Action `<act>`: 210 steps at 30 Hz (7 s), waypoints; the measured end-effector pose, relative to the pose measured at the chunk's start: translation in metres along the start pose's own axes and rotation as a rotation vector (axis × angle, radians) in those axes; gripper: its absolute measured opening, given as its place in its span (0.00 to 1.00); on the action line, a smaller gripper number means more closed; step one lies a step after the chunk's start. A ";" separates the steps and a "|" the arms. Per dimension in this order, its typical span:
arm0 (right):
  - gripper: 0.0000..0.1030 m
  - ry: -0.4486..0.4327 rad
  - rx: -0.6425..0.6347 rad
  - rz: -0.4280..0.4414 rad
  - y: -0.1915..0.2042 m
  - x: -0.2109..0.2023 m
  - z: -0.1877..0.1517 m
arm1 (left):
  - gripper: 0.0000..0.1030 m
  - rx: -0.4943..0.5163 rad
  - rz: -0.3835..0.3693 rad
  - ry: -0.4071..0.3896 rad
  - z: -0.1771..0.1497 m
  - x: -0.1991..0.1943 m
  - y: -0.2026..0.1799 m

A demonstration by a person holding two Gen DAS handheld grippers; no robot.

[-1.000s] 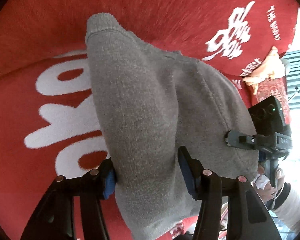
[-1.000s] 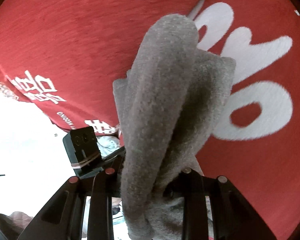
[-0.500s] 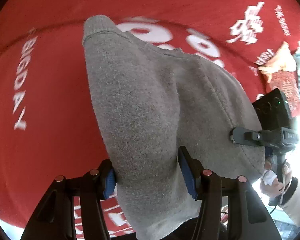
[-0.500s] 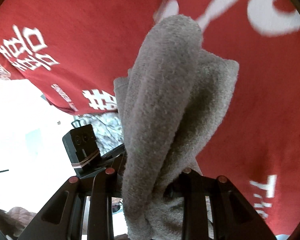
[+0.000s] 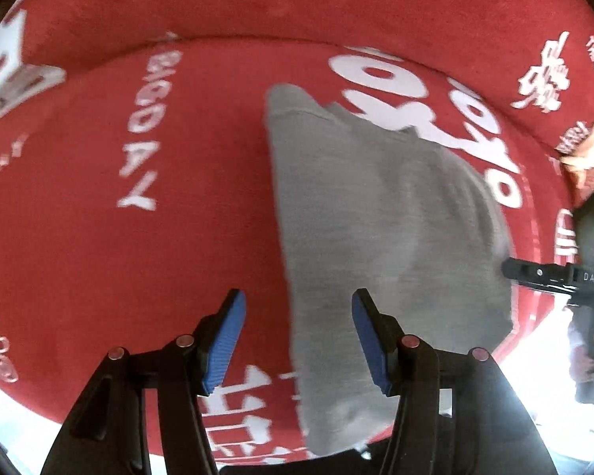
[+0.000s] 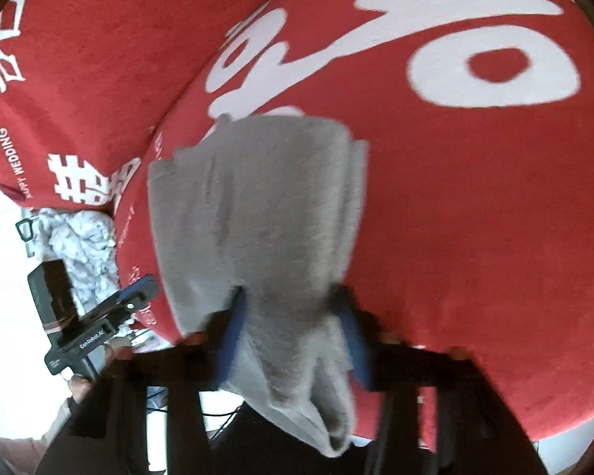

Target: Fold small clothes

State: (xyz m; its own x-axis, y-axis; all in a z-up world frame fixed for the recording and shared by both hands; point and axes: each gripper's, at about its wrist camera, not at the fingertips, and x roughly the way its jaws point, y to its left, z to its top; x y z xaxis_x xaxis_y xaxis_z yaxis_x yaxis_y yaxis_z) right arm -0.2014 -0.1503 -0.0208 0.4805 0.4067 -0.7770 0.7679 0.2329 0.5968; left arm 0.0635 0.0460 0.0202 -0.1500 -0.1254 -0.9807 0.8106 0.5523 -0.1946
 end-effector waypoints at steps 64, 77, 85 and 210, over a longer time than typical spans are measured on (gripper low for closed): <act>0.50 -0.117 -0.200 -0.529 0.132 -0.046 -0.102 | 0.80 -0.001 0.247 0.048 -0.056 -0.093 -0.043; 1.00 -0.181 -0.237 -0.605 0.155 -0.053 -0.107 | 0.81 -0.038 0.219 0.052 -0.059 -0.102 -0.043; 1.00 -0.184 -0.215 -0.612 0.154 -0.056 -0.105 | 1.00 -0.038 0.228 0.027 -0.060 -0.109 -0.044; 1.00 -0.157 -0.186 -0.607 0.162 -0.058 -0.106 | 1.00 -0.036 0.273 -0.035 -0.054 -0.123 -0.053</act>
State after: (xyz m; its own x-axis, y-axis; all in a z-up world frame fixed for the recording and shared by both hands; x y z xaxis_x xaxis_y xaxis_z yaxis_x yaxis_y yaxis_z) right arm -0.1495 -0.0420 0.1422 0.0515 0.0243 -0.9984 0.8430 0.5349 0.0565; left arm 0.0086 0.0771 0.1501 0.0915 0.0037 -0.9958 0.7979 0.5981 0.0755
